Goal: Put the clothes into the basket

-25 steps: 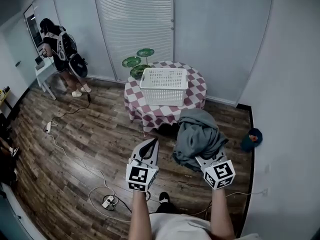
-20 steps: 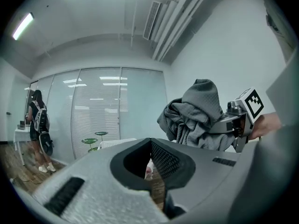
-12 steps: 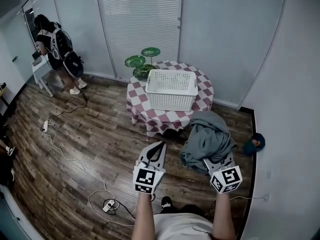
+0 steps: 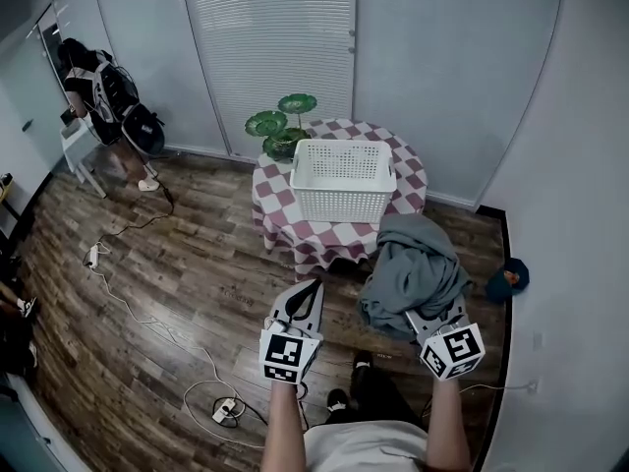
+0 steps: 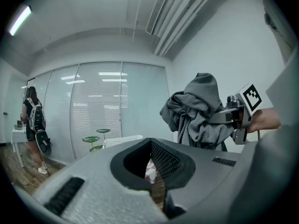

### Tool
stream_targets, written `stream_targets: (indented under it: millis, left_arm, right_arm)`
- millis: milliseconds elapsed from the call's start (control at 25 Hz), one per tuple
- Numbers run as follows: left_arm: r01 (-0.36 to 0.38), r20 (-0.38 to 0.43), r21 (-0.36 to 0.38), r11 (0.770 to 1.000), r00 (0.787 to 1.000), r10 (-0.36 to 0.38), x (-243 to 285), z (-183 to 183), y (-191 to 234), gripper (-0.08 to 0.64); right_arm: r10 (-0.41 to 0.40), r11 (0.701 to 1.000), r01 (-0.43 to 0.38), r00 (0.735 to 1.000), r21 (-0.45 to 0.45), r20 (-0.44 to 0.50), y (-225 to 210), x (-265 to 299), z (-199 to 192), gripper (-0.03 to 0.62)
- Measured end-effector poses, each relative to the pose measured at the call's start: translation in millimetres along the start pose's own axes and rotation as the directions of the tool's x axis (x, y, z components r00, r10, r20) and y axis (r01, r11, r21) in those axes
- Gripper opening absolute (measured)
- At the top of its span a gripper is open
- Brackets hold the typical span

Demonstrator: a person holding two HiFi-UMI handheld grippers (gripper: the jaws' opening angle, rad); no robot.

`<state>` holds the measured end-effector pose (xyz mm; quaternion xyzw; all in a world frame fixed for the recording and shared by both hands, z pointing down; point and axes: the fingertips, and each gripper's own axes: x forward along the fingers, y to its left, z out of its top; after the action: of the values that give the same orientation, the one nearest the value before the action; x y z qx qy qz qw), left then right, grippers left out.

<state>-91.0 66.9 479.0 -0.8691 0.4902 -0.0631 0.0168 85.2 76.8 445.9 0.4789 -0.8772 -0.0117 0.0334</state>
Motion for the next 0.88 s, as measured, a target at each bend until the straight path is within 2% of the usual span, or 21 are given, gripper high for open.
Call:
stream_targets:
  millis: [520,880]
  left_arm:
    - [-0.015,-0.013,0.082,0.996,1.000,0.016,68.1,20.7,49.6,0.012]
    - [-0.016,-0.045,0.048,0.999,0.999,0.019,142.6,19.3,74.1,0.012]
  right_arm:
    - [0.064,0.998,-0.064,0.998,0.029,0.001,-33.6,77.7,-7.5,0.284]
    - [0.111,0.993,-0.111,0.994,0.026,0.003,-80.5,152.2,4.0,0.284]
